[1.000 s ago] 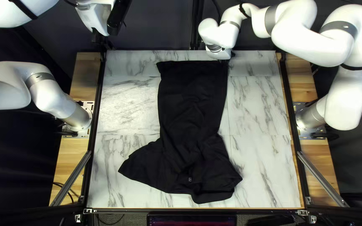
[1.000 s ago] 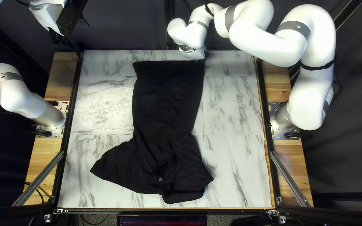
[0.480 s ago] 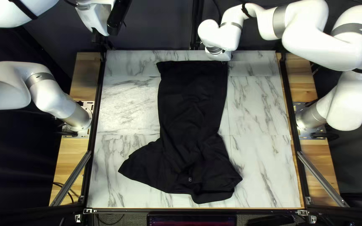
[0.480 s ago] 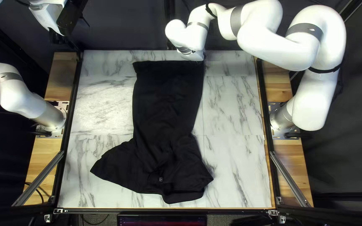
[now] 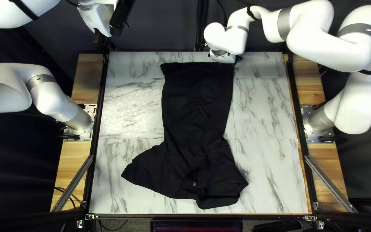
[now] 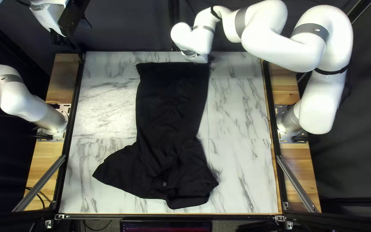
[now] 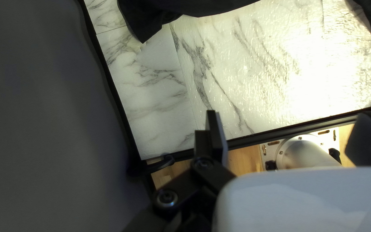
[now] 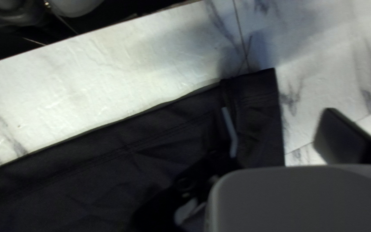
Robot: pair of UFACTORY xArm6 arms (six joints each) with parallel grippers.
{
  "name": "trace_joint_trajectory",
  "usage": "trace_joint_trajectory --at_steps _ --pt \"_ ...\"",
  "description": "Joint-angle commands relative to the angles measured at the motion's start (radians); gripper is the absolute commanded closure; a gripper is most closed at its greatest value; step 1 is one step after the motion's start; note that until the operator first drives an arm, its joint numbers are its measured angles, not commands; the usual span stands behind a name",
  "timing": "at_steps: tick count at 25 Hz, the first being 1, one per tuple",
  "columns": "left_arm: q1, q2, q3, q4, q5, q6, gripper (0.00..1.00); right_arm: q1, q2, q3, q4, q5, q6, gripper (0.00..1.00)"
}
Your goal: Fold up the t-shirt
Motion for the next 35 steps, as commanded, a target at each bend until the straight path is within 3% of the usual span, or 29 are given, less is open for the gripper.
trace_joint_trajectory --at_steps 1,13,18,21,23,27,29,30,31,35 --pt "0.0 0.0 0.0 0.0 0.0 0.0 0.0 0.009 -0.006 0.014 -0.036 -0.012 0.014 0.0" --pt "0.0 0.0 0.0 0.0 0.0 0.0 0.0 0.0 0.058 -0.063 -0.071 0.066 0.025 0.0" --pt "0.0 0.0 0.0 0.0 0.0 0.0 0.0 -0.004 0.076 -0.059 -0.102 0.059 0.057 0.0" --pt "0.0 0.0 0.0 0.0 0.0 0.0 0.0 -0.004 0.075 -0.049 -0.114 0.051 0.068 0.05" --pt "0.0 0.0 0.0 0.0 0.0 0.0 0.0 -0.001 0.073 -0.047 -0.119 0.052 0.071 0.11" --pt "0.0 0.0 0.0 0.0 0.0 0.0 0.0 0.0 0.07 -0.043 -0.127 0.055 0.076 0.45" --pt "0.0 0.0 0.0 0.0 0.0 0.0 0.0 0.001 0.07 -0.044 -0.128 0.057 0.077 0.55" --pt "0.0 0.0 0.0 0.0 0.0 0.0 0.0 0.001 0.07 -0.043 -0.13 0.057 0.078 0.81" --pt "0.0 0.0 0.0 0.0 0.0 0.0 0.0 0.001 0.07 -0.042 -0.132 0.057 0.078 0.97" --pt "0.0 0.0 0.0 0.0 0.0 0.0 0.0 0.001 0.069 -0.035 -0.134 0.056 0.08 0.99"
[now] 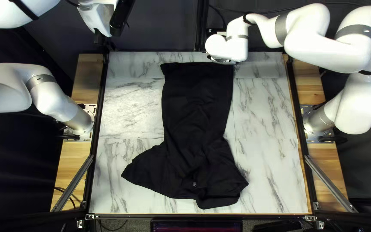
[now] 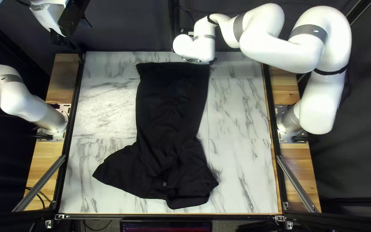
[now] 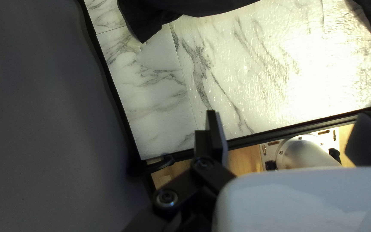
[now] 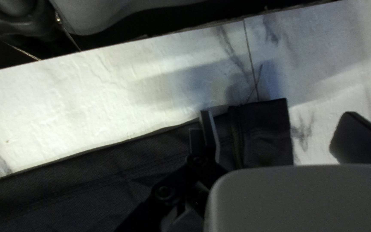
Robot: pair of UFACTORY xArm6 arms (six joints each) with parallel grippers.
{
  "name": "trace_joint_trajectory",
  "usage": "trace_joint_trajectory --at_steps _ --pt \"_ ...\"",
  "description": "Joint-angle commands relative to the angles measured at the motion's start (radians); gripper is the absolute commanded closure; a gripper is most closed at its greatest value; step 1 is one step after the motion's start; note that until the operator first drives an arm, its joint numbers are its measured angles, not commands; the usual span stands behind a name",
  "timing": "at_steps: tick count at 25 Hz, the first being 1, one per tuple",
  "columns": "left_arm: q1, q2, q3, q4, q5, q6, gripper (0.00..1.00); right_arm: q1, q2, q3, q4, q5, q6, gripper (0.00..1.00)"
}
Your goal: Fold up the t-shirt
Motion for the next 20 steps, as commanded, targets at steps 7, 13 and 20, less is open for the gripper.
trace_joint_trajectory --at_steps 7,13,20 --pt "0.0 0.0 0.0 0.0 0.0 0.0 0.0 0.014 -0.022 0.007 0.006 0.021 0.001 1.0" --pt "0.0 0.0 0.0 0.0 0.0 0.0 0.0 0.036 -0.048 0.008 0.003 0.048 0.019 1.0" --pt "0.0 0.0 0.0 0.0 0.0 0.0 0.0 0.041 -0.043 -0.004 -0.001 0.048 0.026 0.0"
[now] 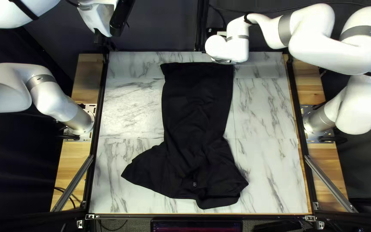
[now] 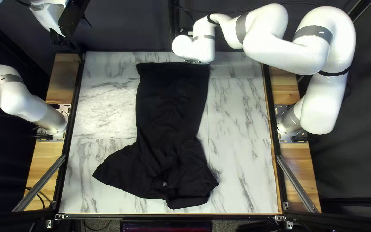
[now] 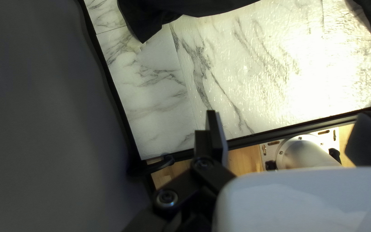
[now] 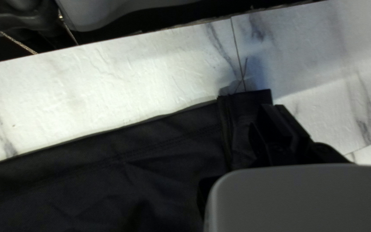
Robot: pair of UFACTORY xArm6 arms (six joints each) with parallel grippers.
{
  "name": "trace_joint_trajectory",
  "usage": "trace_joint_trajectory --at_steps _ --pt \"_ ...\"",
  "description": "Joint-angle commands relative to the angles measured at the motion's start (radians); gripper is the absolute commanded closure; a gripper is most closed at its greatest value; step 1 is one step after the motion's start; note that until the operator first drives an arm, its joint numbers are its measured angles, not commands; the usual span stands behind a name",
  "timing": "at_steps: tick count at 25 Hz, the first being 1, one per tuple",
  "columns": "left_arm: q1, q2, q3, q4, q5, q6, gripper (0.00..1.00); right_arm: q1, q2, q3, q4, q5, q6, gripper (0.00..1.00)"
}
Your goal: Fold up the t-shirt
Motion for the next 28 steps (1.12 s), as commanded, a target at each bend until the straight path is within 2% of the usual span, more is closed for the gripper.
trace_joint_trajectory --at_steps 1,6,14,25,27,28 --pt "0.0 0.0 0.0 0.0 0.0 0.0 0.0 -0.01 0.016 -0.009 -0.005 -0.015 -0.003 0.0" --pt "0.0 0.0 0.0 0.0 0.0 0.0 0.0 -0.029 0.036 -0.015 -0.013 -0.037 -0.012 0.0" --pt "0.0 0.0 0.0 0.0 0.0 0.0 0.0 -0.036 0.014 0.026 -0.034 -0.063 -0.009 0.0" --pt "0.0 0.0 0.0 0.0 0.0 0.0 0.0 -0.043 0.047 0.001 -0.032 -0.051 -0.012 0.0" --pt "0.0 0.0 0.0 0.0 0.0 0.0 0.0 -0.043 0.05 -0.003 -0.031 -0.045 -0.013 0.09" --pt "0.0 0.0 0.0 0.0 0.0 0.0 0.0 -0.043 0.05 -0.003 -0.031 -0.043 -0.013 0.32"
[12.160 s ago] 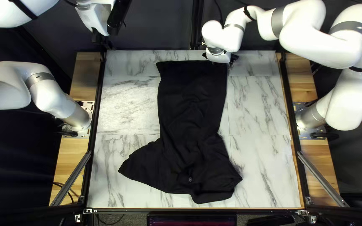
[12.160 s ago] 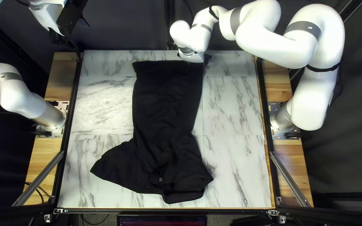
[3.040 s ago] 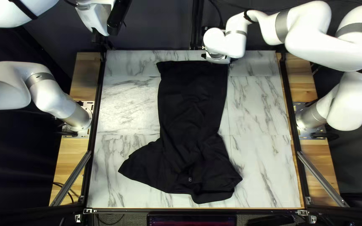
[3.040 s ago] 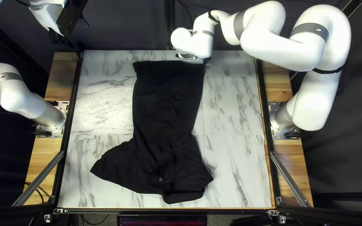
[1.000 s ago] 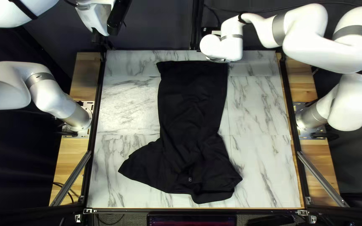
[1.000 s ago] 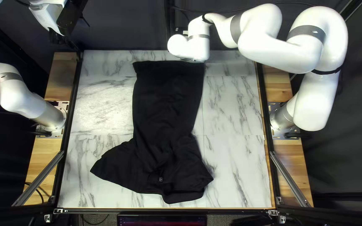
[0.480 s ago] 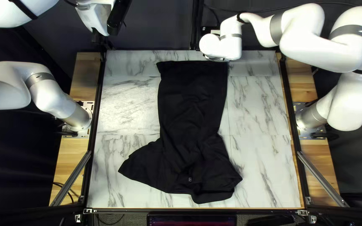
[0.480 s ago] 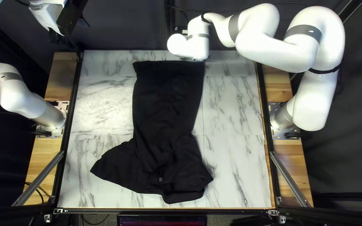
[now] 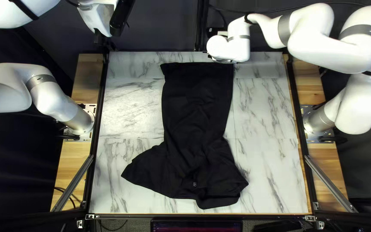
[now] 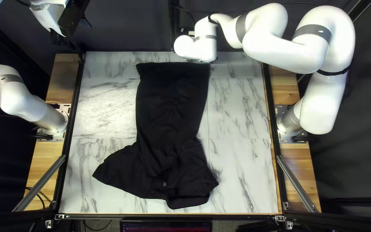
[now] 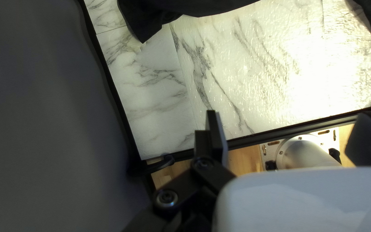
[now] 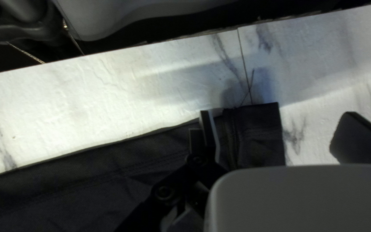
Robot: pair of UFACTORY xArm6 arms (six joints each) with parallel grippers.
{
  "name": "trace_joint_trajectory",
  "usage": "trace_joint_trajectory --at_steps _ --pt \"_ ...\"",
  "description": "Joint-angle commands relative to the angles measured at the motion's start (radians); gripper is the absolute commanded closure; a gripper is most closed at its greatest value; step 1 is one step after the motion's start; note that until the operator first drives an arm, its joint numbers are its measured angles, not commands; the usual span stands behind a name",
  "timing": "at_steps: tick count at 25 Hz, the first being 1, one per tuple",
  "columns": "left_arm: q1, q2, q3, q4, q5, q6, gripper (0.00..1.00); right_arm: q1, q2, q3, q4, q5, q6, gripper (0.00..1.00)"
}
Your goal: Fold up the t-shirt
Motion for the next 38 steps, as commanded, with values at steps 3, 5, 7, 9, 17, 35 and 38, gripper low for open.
trace_joint_trajectory --at_steps 3,5,7,9,17,35,38 --pt "0.0 0.0 0.0 0.0 0.0 0.0 0.0 -0.002 0.005 -0.004 -0.002 0.011 0.0 0.97" --pt "0.0 0.0 0.0 0.0 0.0 0.0 0.0 -0.002 0.012 -0.007 -0.004 0.012 0.0 1.0" --pt "0.0 0.0 0.0 0.0 0.0 0.0 0.0 -0.003 0.02 -0.012 -0.004 0.012 0.0 1.0" --pt "0.0 0.0 0.0 0.0 0.0 0.0 0.0 -0.002 0.025 -0.016 -0.004 0.013 -0.002 1.0" --pt "0.0 0.0 0.0 0.0 0.0 0.0 0.0 -0.002 0.019 -0.006 -0.013 0.014 0.005 1.0" --pt "0.0 0.0 0.0 0.0 0.0 0.0 0.0 0.068 -0.083 0.031 -0.021 0.055 0.054 1.0" --pt "0.0 0.0 0.0 0.0 0.0 0.0 0.0 0.072 -0.099 0.04 -0.026 0.055 0.058 1.0"
